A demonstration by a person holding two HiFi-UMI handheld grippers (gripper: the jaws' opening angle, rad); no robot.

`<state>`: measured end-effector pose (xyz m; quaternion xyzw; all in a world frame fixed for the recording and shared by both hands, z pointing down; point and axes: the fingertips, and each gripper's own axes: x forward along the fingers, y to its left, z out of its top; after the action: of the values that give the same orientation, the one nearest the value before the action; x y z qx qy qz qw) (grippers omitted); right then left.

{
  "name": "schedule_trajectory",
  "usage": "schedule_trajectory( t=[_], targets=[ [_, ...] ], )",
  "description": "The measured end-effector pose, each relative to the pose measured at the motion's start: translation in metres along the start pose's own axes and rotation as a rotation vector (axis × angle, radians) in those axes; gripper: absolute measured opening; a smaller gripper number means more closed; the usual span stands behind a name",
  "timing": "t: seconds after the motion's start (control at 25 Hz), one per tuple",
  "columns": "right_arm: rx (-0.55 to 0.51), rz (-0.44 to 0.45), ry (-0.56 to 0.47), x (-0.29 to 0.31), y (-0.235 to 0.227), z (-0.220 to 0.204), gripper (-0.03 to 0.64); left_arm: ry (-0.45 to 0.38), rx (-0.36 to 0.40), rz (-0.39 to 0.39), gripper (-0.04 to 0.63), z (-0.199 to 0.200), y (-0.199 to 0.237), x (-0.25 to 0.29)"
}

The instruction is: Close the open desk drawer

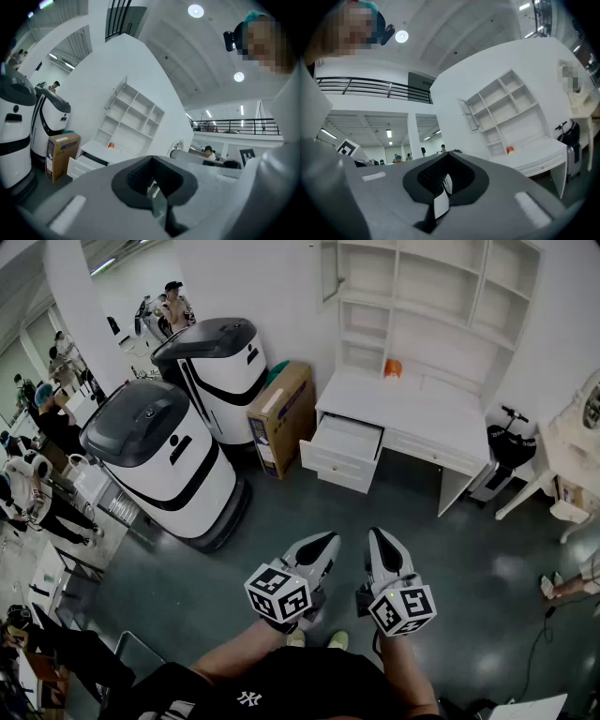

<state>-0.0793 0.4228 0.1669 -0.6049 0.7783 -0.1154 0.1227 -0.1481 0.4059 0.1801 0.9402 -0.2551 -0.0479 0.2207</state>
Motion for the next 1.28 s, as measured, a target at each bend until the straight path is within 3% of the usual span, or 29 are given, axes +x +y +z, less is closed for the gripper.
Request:
schedule_trajectory(
  t=[0.2, 0.44, 0.56, 0.72, 1.28],
  targets=[
    [-0.002, 0.001, 0.005, -0.004, -0.008, 0.003, 0.011, 0.0, 0.056, 0.025, 0.0, 0.006, -0.001, 0.005],
    [0.019, 0.008, 0.0, -0.01, -0.012, 0.002, 0.012, 0.003, 0.057, 0.034, 0.0, 0.002, -0.003, 0.006],
    [0.039, 0.017, -0.007, -0.016, -0.02, 0.005, 0.012, 0.018, 0.133, 0.057, 0.0, -0.001, -0.008, 0.009],
    [-0.012, 0.016, -0.003, -0.021, -0.034, 0.008, 0.014, 0.032, 0.237, 0.089, 0.0, 0.0, -0.005, 0.016],
    [-0.075, 0.052, 0.04, -0.019, -0.078, 0.007, 0.014, 0.034, 0.237, 0.082, 0.0, -0.008, -0.006, 0.057]
  ],
)
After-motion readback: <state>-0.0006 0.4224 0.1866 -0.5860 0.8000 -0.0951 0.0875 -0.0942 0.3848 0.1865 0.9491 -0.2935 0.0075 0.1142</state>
